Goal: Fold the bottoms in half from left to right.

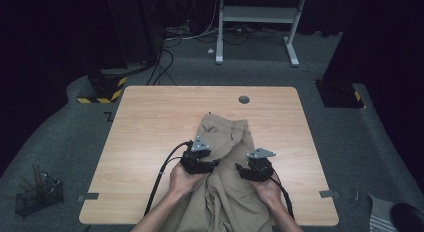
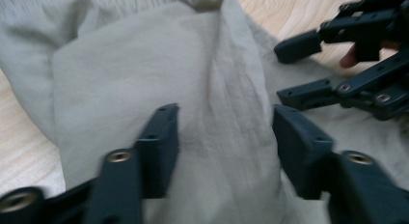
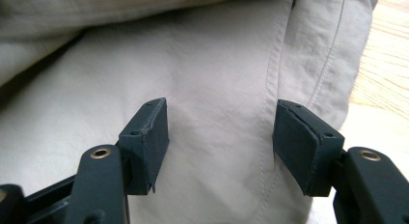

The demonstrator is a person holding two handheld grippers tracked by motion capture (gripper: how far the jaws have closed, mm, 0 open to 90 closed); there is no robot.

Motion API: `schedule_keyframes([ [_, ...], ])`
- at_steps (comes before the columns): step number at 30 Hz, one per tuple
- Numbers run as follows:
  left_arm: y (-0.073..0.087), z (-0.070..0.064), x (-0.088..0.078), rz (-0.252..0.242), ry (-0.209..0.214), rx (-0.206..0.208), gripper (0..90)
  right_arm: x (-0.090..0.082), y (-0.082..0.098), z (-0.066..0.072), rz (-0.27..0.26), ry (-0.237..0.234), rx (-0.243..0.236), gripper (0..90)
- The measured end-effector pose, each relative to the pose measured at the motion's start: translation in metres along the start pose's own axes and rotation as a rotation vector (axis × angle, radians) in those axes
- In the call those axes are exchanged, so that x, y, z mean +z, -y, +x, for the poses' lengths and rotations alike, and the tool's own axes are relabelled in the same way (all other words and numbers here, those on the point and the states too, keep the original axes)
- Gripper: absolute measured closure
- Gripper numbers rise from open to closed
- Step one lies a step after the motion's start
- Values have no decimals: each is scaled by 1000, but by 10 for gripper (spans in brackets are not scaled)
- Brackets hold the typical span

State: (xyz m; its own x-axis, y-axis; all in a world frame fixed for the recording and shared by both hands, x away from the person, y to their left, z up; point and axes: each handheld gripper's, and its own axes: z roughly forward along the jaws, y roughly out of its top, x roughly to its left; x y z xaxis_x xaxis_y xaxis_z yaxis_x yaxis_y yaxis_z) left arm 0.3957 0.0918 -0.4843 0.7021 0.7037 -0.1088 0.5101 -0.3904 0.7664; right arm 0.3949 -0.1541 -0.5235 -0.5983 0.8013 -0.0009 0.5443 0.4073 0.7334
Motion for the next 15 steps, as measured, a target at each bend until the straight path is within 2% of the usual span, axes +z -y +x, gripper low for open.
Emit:
schedule_keyframes([
  [1, 0, 2, 6, 24, -25, 12, 572, 1, -1, 1, 2, 3, 3, 373],
  [3, 0, 4, 9, 37, -28, 8, 684, 3, -2, 1, 0, 3, 1, 373],
  [4, 0, 7, 13, 51, -31, 7, 684, 4, -4, 1, 1, 5, 2, 373],
  [5, -1, 12, 18, 68, -34, 5, 799, 7, -7, 2, 1, 3, 1, 372],
  [6, -2, 15, 20, 73, -32, -2, 849, 9, -8, 2, 0, 3, 1, 373],
  [9, -5, 20, 22, 78, -24, -14, 889, 12, -11, 2, -1, 4, -1, 373],
  [10, -10, 24, 20, 65, -12, -30, 895, 15, -14, 3, 1, 4, 2, 373],
  [11, -10, 24, 20, 65, -12, -30, 897, 17, -15, 3, 1, 5, 5, 373],
  [13, -19, 25, 13, 34, 5, -24, 897, 18, -17, 3, 2, 5, 4, 373],
  [14, -35, 25, 3, -26, 38, -31, 898, 22, -20, 4, 0, 6, 2, 374],
  [15, -43, 25, -2, -59, 60, -46, 898, 23, -21, 4, 1, 7, 3, 374],
])
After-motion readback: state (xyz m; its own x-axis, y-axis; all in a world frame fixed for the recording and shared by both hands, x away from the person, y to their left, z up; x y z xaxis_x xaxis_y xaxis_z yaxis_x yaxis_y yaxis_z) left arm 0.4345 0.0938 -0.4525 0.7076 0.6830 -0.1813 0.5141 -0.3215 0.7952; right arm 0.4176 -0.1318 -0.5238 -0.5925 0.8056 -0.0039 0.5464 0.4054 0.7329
